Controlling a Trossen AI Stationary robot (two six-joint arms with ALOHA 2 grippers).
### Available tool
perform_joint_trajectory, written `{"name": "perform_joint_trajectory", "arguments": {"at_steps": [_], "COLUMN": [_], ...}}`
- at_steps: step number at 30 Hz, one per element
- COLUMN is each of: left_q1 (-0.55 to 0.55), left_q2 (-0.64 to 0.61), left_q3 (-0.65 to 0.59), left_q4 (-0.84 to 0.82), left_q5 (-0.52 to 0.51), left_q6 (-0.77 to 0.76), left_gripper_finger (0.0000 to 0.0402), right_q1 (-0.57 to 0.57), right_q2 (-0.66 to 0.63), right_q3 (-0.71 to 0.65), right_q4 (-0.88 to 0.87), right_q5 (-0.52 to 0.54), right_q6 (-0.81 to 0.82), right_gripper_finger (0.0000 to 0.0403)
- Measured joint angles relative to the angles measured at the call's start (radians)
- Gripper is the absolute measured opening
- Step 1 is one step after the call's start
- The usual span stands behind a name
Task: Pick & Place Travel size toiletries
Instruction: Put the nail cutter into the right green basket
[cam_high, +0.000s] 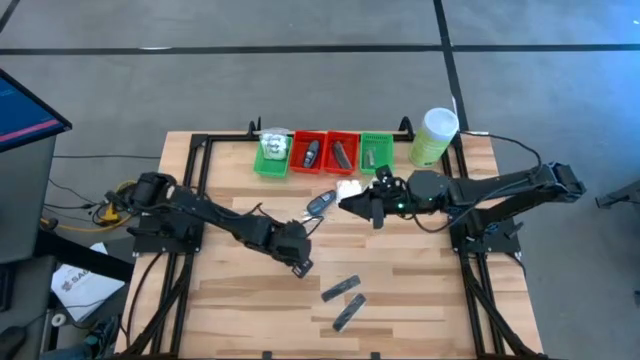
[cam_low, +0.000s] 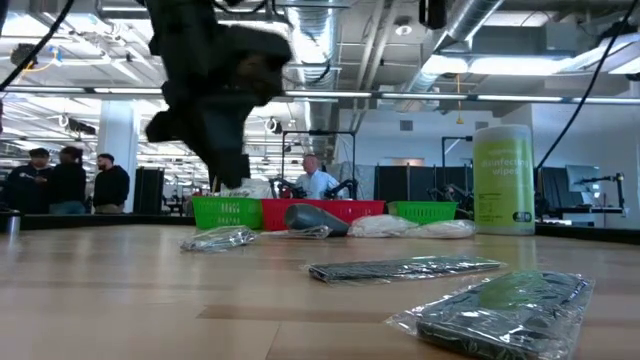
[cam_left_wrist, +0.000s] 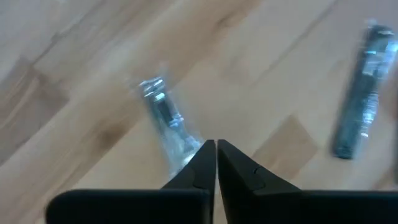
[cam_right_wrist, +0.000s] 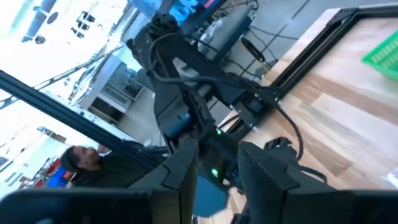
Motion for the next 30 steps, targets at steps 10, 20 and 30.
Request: {"name": "perform_joint_trajectory", "arguments": {"at_steps": [10, 20, 30], "left_q1": [0.052, 0.063, 0.057], "left_q2": [0.033, 0.102, 0.138], "left_q3": [0.004, 0.003, 0.003], "left_q4": [0.01, -0.051, -0.063], "left_q5": [0.031, 0.029, 0.042], "left_q6": [-0.046, -0.002, 0.058], "left_gripper_finger": [0.018, 0.0265, 0.0157], "right_q1": [-0.003, -0.004, -0.006], "right_q2": [0.039, 0.038, 0.038], "right_q3": [0.0, 0.0, 0.0], "right_q4": [-0.007, -0.003, -0.007], "right_q5": [-0.012, -0.012, -0.012], "right_q6": [0.017, 0.016, 0.011], "right_gripper_finger": [0.0108, 0.0107, 0.0107]}}
